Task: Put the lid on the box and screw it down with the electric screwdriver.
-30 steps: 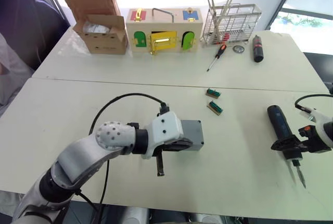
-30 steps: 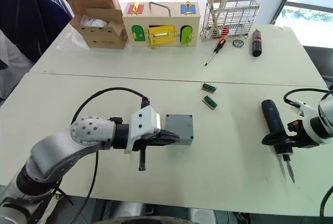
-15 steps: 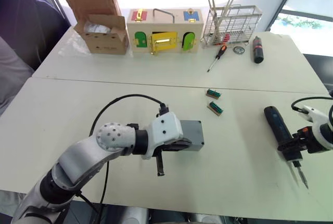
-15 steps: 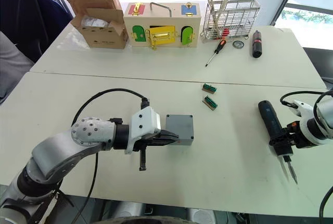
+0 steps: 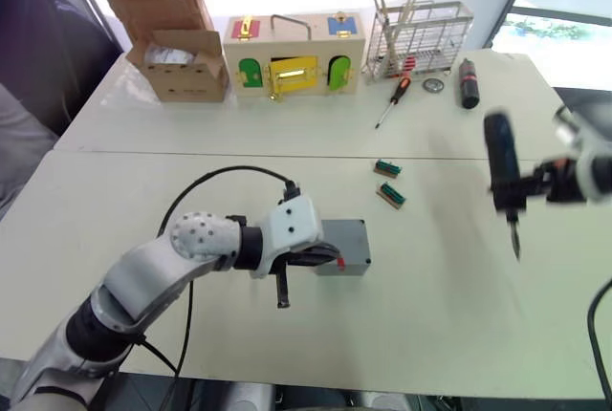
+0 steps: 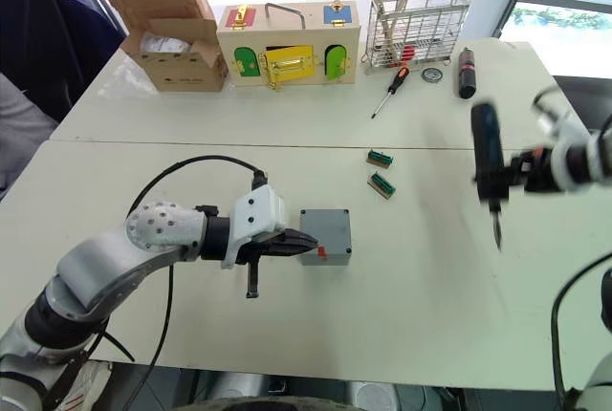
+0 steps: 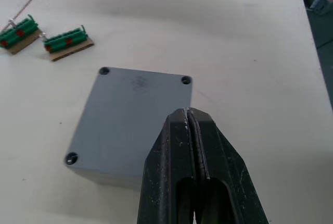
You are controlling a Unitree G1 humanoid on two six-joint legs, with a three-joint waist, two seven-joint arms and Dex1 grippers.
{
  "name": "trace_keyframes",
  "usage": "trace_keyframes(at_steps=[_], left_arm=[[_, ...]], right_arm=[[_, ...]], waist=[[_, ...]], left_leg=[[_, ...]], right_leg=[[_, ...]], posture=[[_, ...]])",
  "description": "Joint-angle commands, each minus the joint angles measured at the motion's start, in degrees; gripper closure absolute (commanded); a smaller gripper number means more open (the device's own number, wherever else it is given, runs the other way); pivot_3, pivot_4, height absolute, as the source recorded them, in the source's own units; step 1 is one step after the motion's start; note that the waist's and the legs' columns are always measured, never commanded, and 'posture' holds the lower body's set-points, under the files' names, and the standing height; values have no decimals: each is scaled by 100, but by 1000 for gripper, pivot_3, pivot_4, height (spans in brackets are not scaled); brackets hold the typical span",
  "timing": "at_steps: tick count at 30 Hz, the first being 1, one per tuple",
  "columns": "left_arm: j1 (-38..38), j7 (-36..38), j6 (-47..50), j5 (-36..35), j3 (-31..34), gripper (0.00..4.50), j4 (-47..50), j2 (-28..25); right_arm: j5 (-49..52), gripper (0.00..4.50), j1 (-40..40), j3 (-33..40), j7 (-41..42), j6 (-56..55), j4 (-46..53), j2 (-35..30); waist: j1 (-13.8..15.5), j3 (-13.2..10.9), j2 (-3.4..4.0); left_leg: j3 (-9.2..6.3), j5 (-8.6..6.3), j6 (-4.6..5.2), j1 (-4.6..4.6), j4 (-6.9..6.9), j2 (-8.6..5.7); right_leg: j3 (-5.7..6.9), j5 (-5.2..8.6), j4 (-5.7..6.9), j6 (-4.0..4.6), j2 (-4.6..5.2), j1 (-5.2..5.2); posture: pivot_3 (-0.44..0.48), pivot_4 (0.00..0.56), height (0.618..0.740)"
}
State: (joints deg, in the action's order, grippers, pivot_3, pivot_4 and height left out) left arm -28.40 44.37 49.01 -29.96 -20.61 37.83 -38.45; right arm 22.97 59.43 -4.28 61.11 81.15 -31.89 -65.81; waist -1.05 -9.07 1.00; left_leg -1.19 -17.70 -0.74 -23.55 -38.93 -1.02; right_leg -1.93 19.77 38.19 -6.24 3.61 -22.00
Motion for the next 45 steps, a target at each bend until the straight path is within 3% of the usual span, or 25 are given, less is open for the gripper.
trace_keyframes(at_steps=[1,4,7,10,14,18,25,38,45], left_arm=[[-105,261,-189,-50,199,4500,-146,-23],[-236,363,-160,-200,415,4500,-443,66],[-375,380,45,-480,731,4500,-716,184],[-460,423,229,-607,876,4500,-854,132],[-261,515,229,-547,859,4500,-991,-43],[-194,391,96,-492,857,4500,-1274,201],[-308,137,-295,-76,648,4500,-1726,838],[-273,704,-789,635,-112,4500,-1954,764],[-284,759,-826,769,-114,4500,-1967,787]], right_arm=[[530,2738,264,1966,-527,75,218,252],[1058,2738,-832,4059,-1196,221,2607,1517],[1409,2738,-1513,5322,-2360,-254,5013,3505],[1638,2738,-2204,5276,-3110,-781,6554,4915],[1724,2738,-3141,4465,-3584,-1571,7645,5955],[1756,2738,-3822,3749,-3551,-2110,7822,5910],[2138,2738,-4341,3295,-3511,-2570,7722,5322],[2424,2738,-4876,2675,-3897,-3125,7736,4828],[2330,2738,-4975,2355,-4019,-3464,7577,4706]], waist=[[77,1,-11],[132,17,-68],[133,17,-71],[168,15,-64],[110,17,-64],[2,17,-63],[-11,16,-63],[1,17,-63],[-3,17,-63]], left_leg=[[-8,1,-1,-13,2,2],[-27,1,-2,-37,-3,4],[-28,11,-19,-64,-34,3],[-31,32,-22,-85,-58,-17],[-38,34,-24,-80,-43,-24],[-36,40,-30,-72,-36,-29],[-37,44,-32,-51,-26,-26],[-36,44,-32,-49,-25,-25],[-37,44,-32,-48,-25,-25]], right_leg=[[5,0,5,0,-3,-14],[15,0,30,0,-4,-25],[28,-1,46,-2,1,-40],[25,-2,105,-2,9,-74],[28,-2,109,-2,6,-78],[28,-2,108,-2,8,-76],[28,-1,105,-1,4,-70],[27,-1,104,-1,5,-65],[27,-1,104,-1,4,-64]], posture=[[0,150,740],[0,150,740],[0,150,740],[0,150,740],[0,150,740],[0,150,740],[0,150,740],[0,150,740],[0,150,740]])
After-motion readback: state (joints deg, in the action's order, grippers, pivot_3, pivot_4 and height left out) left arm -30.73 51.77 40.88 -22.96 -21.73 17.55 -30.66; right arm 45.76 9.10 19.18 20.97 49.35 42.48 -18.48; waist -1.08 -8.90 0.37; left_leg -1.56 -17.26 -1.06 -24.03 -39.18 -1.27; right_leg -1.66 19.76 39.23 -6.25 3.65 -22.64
